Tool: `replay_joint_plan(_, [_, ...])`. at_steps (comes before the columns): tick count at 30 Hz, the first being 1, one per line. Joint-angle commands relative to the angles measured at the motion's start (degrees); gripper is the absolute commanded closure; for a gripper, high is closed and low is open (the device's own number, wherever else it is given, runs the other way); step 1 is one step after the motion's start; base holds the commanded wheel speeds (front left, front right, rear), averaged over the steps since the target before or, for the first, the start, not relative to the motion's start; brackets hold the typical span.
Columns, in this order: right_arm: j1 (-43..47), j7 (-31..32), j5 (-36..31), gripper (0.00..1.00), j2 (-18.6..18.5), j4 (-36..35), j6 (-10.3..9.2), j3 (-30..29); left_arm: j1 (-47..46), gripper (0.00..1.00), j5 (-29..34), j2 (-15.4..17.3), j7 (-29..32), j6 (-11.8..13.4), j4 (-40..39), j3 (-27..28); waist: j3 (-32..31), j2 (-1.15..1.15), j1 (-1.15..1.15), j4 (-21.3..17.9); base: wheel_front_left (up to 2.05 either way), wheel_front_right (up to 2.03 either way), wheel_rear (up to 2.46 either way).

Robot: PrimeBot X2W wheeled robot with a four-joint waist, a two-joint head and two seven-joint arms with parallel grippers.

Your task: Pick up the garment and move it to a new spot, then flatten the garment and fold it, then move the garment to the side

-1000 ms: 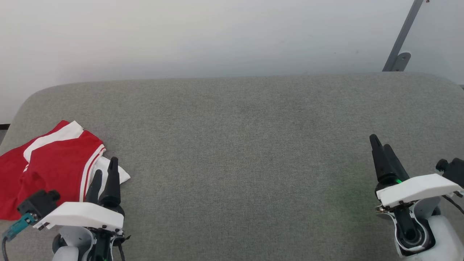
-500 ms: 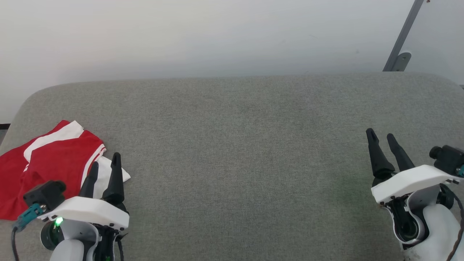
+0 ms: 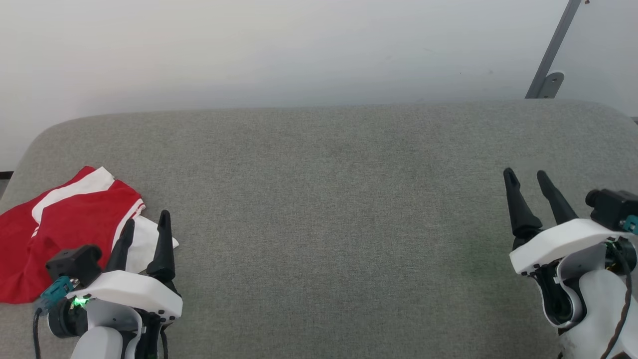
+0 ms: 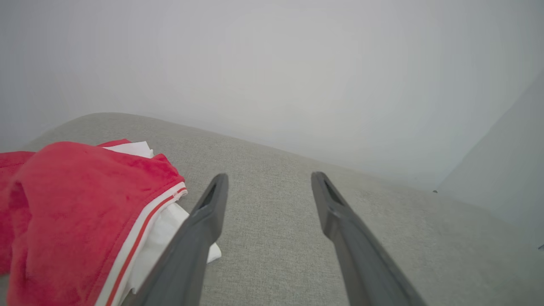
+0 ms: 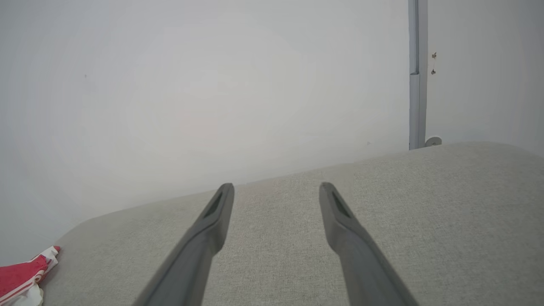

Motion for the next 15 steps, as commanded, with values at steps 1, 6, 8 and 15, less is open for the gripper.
replay_joint_plan(1, [-1.5, -0.7, -1.2, 0.00, -0.7, -0.2, 0.01, 0.3, -1.6, 0.00, 1.7, 0.7, -0.6, 0.3, -0.3, -0.1, 0.0, 0.00, 0.00, 0.0, 0.00, 0.00, 0.00])
replay_joint_plan(6, [-2.2, -1.4, -3.4, 0.00, -1.2, 0.4, 0.01, 0.5, -1.6, 0.00, 4.3, 0.9, -1.3, 0.4, 0.2, -0.4, 0.0, 0.00, 0.00, -0.1, 0.00, 0.00, 0.00])
replay_joint_plan(8, [-2.3, -1.7, -4.2, 0.00, -1.4, 0.6, 0.01, 0.5, -1.7, 0.00, 5.2, 0.8, -1.7, 0.2, 0.5, -0.3, 0.0, 0.00, 0.00, 0.0, 0.00, 0.00, 0.00])
replay_joint_plan(15, [-2.7, -2.6, -7.2, 0.00, -2.0, 1.1, 0.01, 0.5, -1.9, 0.00, 8.6, 1.1, -2.6, 0.0, 1.1, -0.5, -0.2, 0.00, 0.00, 0.0, 0.00, 0.00, 0.00])
